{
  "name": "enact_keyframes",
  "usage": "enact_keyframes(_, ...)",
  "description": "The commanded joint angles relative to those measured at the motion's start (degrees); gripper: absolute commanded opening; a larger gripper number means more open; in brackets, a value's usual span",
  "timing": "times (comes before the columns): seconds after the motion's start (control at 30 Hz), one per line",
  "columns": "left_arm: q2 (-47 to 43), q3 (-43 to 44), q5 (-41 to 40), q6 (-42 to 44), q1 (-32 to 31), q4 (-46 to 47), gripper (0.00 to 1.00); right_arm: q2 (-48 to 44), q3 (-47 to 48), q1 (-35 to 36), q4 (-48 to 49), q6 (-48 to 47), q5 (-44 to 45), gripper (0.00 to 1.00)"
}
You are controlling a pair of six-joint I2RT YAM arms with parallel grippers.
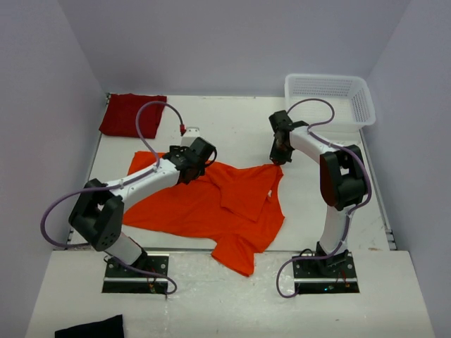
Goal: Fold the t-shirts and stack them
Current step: Fold the flattened tshirt in 1/3 of the way
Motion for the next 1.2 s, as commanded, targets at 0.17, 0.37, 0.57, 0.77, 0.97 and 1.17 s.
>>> enact_keyframes(0.17, 8.65, 5.89, 7.08, -1.23, 11.31, 3.77, 0.68, -1.02, 2.59, 0.11, -1.92, -0.02, 3.49, 0.00)
enact_keyframes(0.37, 9.97, 7.38, 9.19, 1.06, 18.42, 5.98, 0.67, -0.67, 4.17, 0.11, -2.09, -0.81, 2.87, 0.00)
enact_keyframes(0.57, 11.46, 8.70, 10.50, 2.99, 24.05, 6.67, 0.67, -0.14, 4.44, -0.15, -2.70, -1.16, 4.89, 0.00)
enact_keyframes(0.77, 13.48, 9.06, 11.12, 4.66, 28.88, 7.46, 0.67, 0.74, 6.02, -0.42, -4.20, -1.51, 7.01, 0.00)
enact_keyframes(0.97, 14.45, 10.29, 12.53, 5.28, 34.16, 7.73, 0.67, 1.88, 7.08, -0.51, -4.81, -2.22, 7.36, 0.00)
enact_keyframes(1.17, 16.65, 12.75, 15.77, 6.06, 39.09, 7.73, 0.67, 2.14, 8.22, -0.77, -4.73, -3.71, 6.83, 0.00)
